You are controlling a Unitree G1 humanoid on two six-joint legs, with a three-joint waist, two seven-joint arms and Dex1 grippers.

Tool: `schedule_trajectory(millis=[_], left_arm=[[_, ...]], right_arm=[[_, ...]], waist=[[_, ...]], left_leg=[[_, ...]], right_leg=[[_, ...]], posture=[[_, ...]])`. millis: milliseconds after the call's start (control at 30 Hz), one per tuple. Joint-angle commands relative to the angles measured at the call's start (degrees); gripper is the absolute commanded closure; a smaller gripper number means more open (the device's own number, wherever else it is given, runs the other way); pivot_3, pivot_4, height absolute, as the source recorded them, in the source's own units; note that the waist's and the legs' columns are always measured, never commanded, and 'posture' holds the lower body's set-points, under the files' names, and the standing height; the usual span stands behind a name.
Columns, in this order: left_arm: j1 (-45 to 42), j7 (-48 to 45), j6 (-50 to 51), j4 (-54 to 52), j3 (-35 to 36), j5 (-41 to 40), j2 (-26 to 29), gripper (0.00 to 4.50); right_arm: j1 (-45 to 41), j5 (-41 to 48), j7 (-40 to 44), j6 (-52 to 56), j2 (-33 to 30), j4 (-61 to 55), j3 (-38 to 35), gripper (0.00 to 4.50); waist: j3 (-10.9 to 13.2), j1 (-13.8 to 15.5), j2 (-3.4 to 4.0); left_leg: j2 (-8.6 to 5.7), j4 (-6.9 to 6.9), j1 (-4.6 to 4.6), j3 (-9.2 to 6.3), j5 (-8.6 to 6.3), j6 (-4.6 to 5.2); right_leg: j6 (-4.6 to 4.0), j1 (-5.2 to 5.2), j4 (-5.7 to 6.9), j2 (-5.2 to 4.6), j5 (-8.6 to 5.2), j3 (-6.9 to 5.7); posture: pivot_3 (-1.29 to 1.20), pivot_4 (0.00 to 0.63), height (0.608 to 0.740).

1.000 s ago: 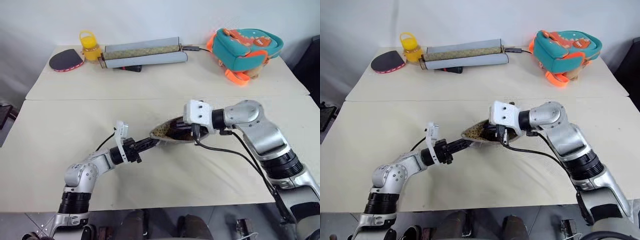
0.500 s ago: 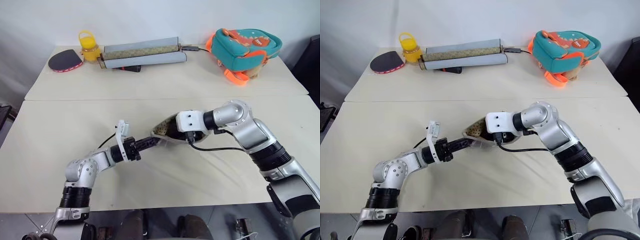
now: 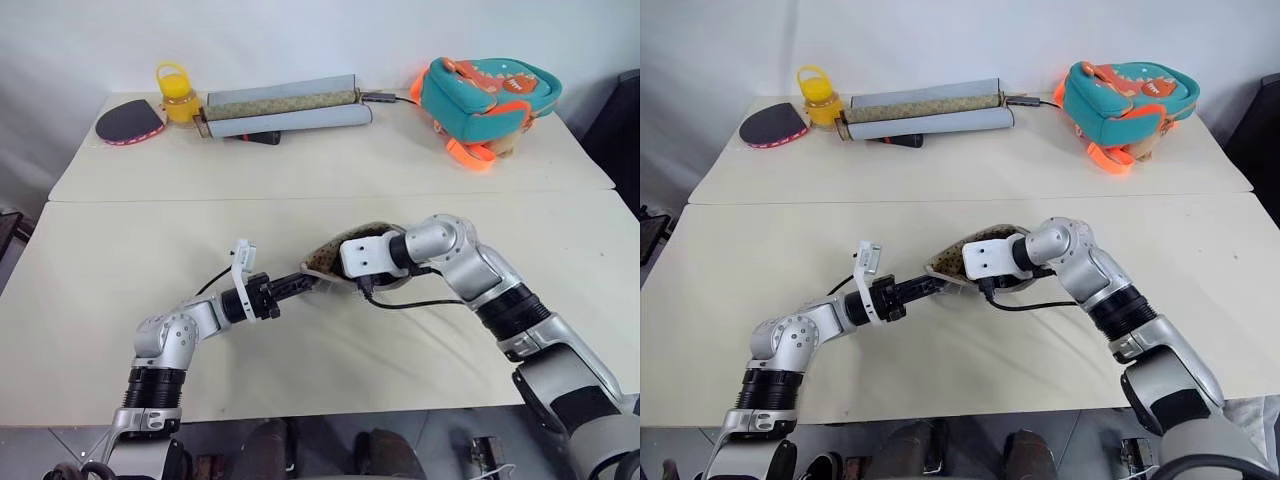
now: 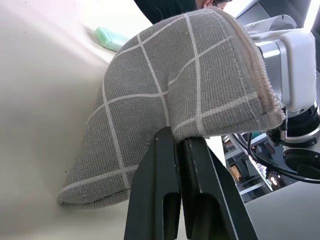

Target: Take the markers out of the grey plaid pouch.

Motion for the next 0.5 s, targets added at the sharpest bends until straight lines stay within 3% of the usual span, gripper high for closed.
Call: schedule_trajectory(millis=[33,133,500], left_arm=[[0.83,0.28,-0.38,-1.99,-0.07,0.4,0.06,4.5],[0.99,0.74,-0.52,-2.5,0.1,0.32,-0.05,4.5],[0.67,2.86,-3.64,-3.15,1.19,1.09,-1.18,4.5]], right_arm=[[0.69,-1.04,0.14,-0.29,-0.17,0.79,-0.07,3.13],[0.61,0.0,1.58,0.36,-1.08,-1.36,-1.18,3.97],[0.55,6.52,8.39,11.73,-9.28,-18.48,-8.6,3.97]], waist=[[0.0,-0.01,0.0],[0.0,-0.03,0.0],[0.01,0.27,-0.01]], left_leg=[[0.0,0.0,0.0,0.01,0.0,0.0],[0.0,0.01,0.0,0.0,0.0,0.0],[-0.04,-0.02,-0.09,-0.05,-0.01,0.01]], right_leg=[[0.0,0.0,0.01,0.0,0.0,0.01],[0.0,-0.01,0.03,-0.01,0.0,0.03],[0.0,-0.01,-0.09,-0.06,0.0,0.06]], posture=[[0.0,0.15,0.74],[0.0,0.15,0.74],[0.0,0.15,0.74]])
